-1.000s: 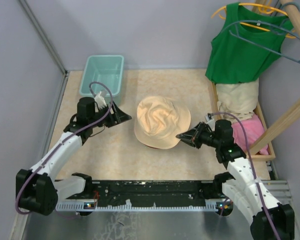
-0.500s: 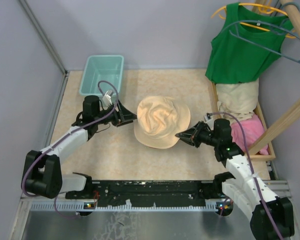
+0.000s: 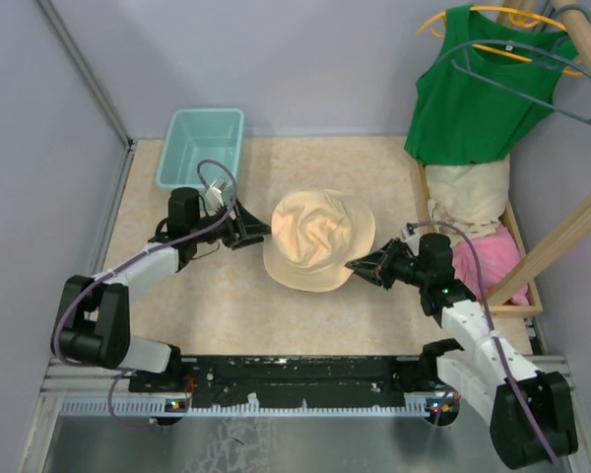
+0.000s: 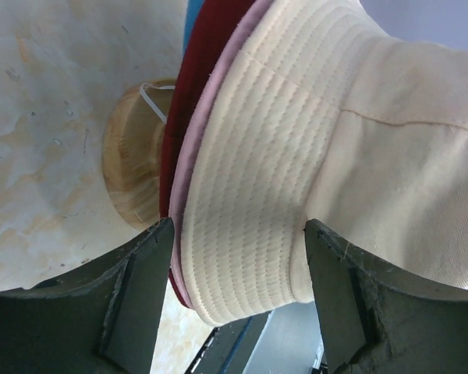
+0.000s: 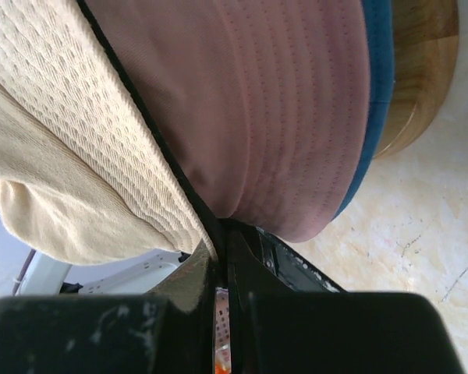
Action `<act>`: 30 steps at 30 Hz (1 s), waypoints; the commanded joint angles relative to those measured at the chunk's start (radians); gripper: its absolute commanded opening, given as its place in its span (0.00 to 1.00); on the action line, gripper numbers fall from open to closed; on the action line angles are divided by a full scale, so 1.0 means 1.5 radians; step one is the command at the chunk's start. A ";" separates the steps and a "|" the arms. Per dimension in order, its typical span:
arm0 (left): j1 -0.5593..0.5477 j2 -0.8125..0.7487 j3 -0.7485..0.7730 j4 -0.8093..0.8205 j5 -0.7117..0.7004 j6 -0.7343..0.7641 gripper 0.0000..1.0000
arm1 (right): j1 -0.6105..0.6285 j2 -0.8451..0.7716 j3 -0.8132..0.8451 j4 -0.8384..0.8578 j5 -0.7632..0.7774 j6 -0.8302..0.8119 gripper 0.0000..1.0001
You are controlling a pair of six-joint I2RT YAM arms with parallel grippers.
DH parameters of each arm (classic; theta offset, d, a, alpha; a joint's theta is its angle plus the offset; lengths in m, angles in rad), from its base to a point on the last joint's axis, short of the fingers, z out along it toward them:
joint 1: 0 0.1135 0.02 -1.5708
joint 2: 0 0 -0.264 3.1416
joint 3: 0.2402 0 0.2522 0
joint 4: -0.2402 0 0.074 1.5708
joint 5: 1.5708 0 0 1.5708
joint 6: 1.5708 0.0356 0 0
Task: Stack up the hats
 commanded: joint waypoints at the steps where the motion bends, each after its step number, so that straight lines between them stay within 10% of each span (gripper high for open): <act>1: 0.006 0.016 -0.002 0.054 0.015 -0.006 0.74 | -0.013 0.028 -0.021 0.049 0.006 0.004 0.00; 13: 0.007 0.034 -0.014 0.106 0.026 -0.030 0.71 | -0.014 0.101 -0.002 0.079 -0.003 -0.018 0.00; 24: 0.007 0.066 -0.049 0.167 0.040 -0.053 0.00 | -0.014 0.118 0.005 0.075 -0.004 -0.027 0.00; 30: 0.048 0.078 -0.091 0.148 0.017 -0.010 0.00 | -0.017 0.131 0.004 0.059 0.001 -0.040 0.00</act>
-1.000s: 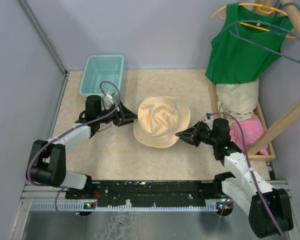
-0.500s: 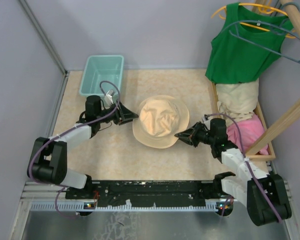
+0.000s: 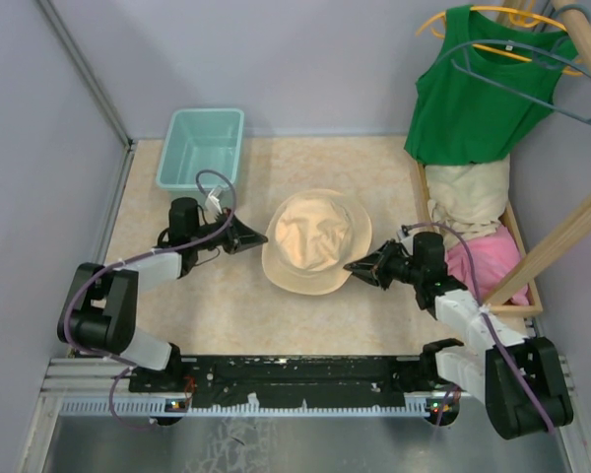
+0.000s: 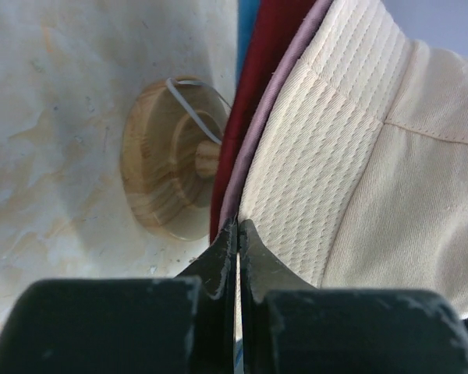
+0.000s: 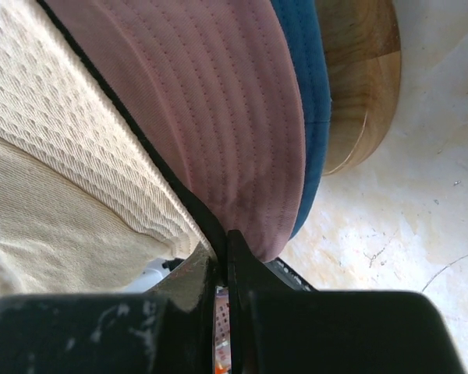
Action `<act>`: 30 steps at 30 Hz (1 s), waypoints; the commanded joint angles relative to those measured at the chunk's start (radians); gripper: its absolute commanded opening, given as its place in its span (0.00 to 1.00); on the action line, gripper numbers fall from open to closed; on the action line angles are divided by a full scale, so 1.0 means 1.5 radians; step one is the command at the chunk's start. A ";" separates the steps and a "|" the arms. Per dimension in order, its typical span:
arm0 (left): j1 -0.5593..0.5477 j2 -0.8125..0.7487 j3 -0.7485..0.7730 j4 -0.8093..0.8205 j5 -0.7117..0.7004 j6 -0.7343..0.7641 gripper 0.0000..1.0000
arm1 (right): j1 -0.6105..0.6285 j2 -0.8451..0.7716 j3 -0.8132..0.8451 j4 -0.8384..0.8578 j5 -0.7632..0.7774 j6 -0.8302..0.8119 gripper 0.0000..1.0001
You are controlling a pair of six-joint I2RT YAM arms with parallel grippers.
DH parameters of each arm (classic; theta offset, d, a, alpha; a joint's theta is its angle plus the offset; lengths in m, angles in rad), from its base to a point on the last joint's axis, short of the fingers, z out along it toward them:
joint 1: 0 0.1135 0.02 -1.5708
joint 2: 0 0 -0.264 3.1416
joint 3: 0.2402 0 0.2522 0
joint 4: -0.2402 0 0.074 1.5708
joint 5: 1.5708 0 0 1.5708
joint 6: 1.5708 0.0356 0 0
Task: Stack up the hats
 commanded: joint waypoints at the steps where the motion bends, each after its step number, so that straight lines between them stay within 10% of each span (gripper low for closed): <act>1: 0.045 0.021 -0.032 -0.003 0.002 0.041 0.00 | -0.015 0.022 0.020 -0.020 0.006 -0.028 0.00; 9: 0.067 0.043 0.011 -0.037 0.024 0.060 0.00 | -0.027 0.042 0.065 -0.074 0.001 -0.090 0.00; 14: 0.067 0.043 0.052 -0.063 0.042 0.059 0.00 | -0.034 0.001 0.193 -0.290 0.083 -0.245 0.39; 20: 0.066 0.043 0.082 -0.099 0.055 0.059 0.00 | -0.099 -0.016 0.321 -0.422 0.133 -0.391 0.46; 30: 0.066 0.062 0.143 -0.184 0.070 0.086 0.00 | -0.185 0.095 0.262 -0.084 -0.102 -0.357 0.47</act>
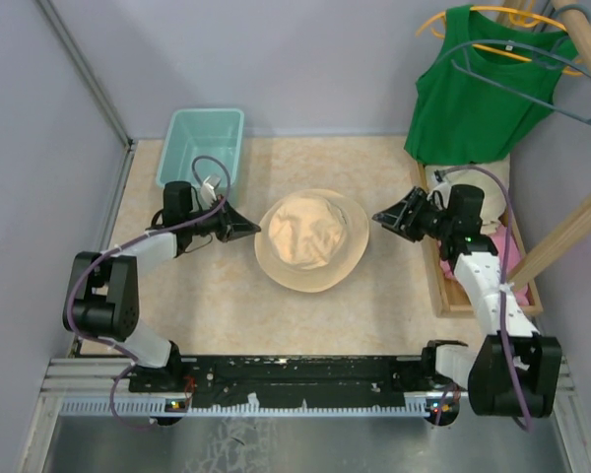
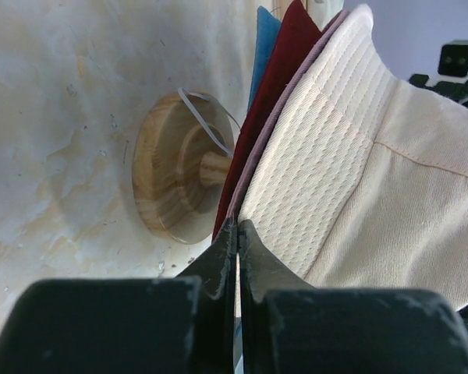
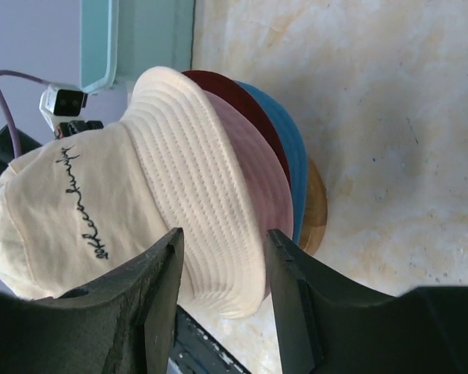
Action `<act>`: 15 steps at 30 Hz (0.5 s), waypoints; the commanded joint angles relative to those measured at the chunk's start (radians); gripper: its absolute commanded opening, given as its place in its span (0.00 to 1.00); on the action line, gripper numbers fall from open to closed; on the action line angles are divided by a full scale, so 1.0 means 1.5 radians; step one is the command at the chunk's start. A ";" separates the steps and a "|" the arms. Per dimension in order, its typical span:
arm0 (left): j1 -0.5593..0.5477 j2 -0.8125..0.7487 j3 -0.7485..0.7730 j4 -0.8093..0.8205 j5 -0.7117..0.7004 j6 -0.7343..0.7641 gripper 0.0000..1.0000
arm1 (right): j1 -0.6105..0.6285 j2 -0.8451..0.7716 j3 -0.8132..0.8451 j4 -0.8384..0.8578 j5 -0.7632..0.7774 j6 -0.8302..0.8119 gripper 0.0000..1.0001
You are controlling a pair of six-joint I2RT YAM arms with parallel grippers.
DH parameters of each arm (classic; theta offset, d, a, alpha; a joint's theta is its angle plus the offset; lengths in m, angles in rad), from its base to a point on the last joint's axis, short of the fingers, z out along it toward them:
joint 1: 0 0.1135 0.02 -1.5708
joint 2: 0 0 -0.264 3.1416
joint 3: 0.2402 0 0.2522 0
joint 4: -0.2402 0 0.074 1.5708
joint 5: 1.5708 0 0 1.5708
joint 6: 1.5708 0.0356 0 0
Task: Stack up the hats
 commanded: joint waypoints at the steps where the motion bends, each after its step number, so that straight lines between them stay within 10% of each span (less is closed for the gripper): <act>1: 0.007 0.015 0.042 -0.047 0.012 0.030 0.00 | -0.028 0.066 -0.049 0.225 -0.150 0.036 0.46; 15: 0.007 0.026 0.062 -0.063 0.012 0.029 0.00 | -0.030 0.190 -0.130 0.598 -0.259 0.223 0.47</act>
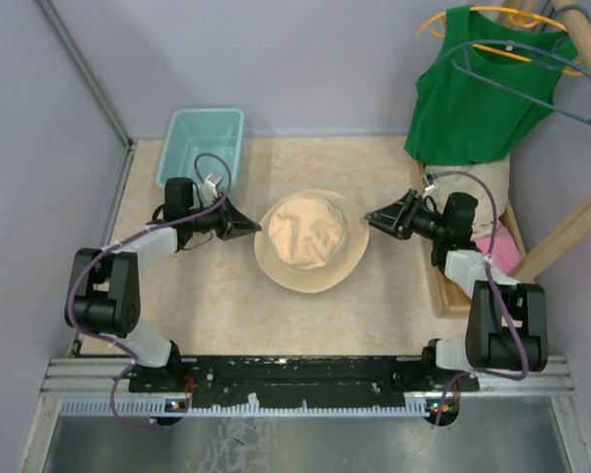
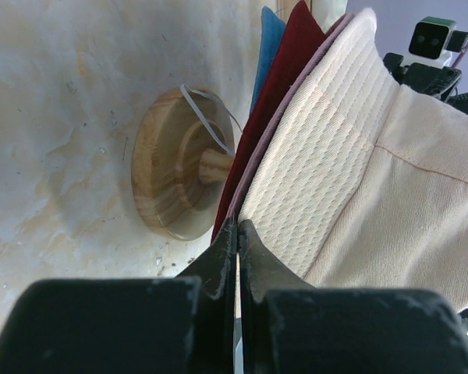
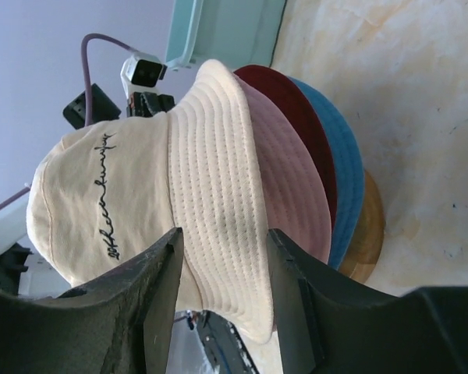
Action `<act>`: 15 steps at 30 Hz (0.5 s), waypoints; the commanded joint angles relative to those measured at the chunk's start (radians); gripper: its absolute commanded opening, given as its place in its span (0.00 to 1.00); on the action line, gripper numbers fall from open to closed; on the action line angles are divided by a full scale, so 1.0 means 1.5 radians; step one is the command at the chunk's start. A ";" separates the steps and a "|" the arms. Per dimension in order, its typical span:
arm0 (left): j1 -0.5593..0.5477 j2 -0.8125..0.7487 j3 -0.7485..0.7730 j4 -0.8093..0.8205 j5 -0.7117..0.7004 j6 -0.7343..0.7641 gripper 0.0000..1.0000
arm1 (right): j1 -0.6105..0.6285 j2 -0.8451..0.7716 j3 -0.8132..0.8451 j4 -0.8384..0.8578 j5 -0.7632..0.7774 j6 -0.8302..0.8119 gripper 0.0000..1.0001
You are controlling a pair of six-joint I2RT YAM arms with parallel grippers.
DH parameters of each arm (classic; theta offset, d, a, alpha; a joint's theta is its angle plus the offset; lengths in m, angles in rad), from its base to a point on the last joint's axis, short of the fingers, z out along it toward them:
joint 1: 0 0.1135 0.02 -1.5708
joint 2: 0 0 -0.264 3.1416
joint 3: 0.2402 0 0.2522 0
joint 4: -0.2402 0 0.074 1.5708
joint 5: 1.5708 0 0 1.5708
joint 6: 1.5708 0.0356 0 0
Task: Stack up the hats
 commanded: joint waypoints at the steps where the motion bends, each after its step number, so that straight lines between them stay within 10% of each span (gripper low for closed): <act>1: 0.007 0.007 0.018 -0.001 0.003 0.010 0.00 | 0.001 0.032 -0.024 0.168 -0.043 0.079 0.48; 9: 0.006 0.012 0.023 0.007 0.003 0.002 0.00 | 0.017 0.084 -0.034 0.280 -0.045 0.146 0.48; 15: 0.007 0.020 0.023 0.010 0.004 0.000 0.00 | 0.047 0.120 -0.026 0.364 -0.044 0.214 0.27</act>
